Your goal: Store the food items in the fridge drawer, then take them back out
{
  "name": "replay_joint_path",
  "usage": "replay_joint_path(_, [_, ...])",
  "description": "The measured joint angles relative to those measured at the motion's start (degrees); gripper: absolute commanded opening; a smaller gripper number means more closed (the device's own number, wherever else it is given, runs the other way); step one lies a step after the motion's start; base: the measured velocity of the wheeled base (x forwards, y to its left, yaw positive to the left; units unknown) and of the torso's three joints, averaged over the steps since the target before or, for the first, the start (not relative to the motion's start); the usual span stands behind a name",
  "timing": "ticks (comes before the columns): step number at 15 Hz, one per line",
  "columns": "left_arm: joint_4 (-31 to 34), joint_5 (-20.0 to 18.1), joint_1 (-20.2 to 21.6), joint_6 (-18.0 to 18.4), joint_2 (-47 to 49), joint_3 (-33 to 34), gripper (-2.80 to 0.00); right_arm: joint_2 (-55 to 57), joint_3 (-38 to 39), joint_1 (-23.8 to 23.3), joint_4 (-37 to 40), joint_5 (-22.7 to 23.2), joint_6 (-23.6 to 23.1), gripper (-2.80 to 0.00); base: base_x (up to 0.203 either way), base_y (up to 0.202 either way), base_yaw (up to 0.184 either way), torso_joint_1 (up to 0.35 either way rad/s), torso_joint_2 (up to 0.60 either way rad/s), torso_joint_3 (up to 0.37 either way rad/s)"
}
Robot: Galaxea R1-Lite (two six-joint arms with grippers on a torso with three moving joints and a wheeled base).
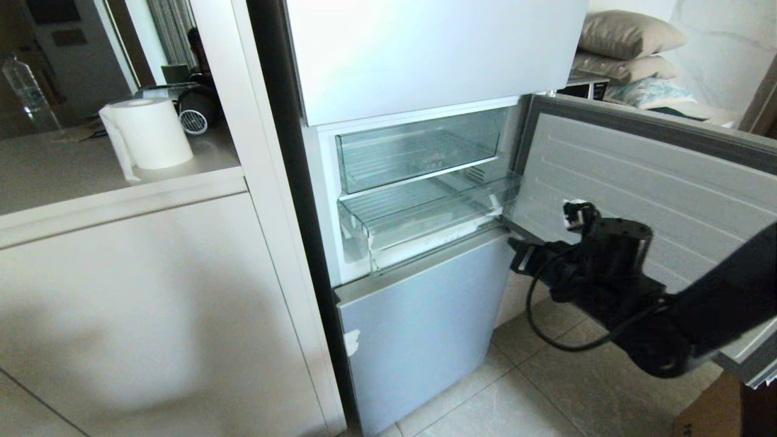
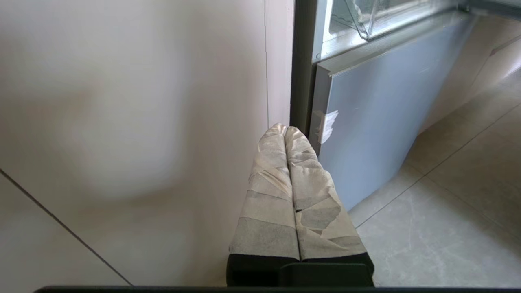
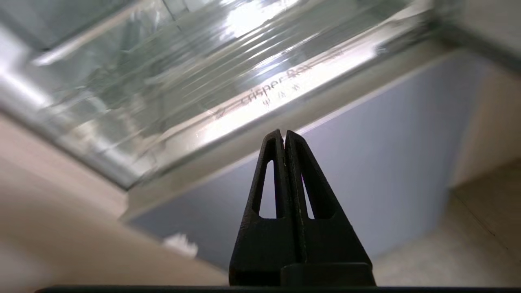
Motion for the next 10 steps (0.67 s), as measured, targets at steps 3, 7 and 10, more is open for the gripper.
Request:
replay_joint_path(3, [0.68,-4.44,-0.01,4.44,0.47,-1.52,-2.80,-13.95,14.65,0.16,-0.45,-0.43,-1.69,-2.80,0.000,0.000,0.000,0.000,0.00,0.000])
replay_joint_path(7, [-1.06,-17.59,-0.32,0.65,13.07,-9.41,-2.80,-23.27,22.45,0.33,0.05,-1.05,-2.28,-2.80,0.000,0.000,0.000,0.000,0.00,0.000])
replay_joint_path(10, [-6.44,-24.71,-2.01,-1.46,33.76,-15.26,-2.80,-25.38,24.11,0.51,0.11,-1.07,-1.75,-2.80,0.000,0.000,0.000,0.000,0.00,0.000])
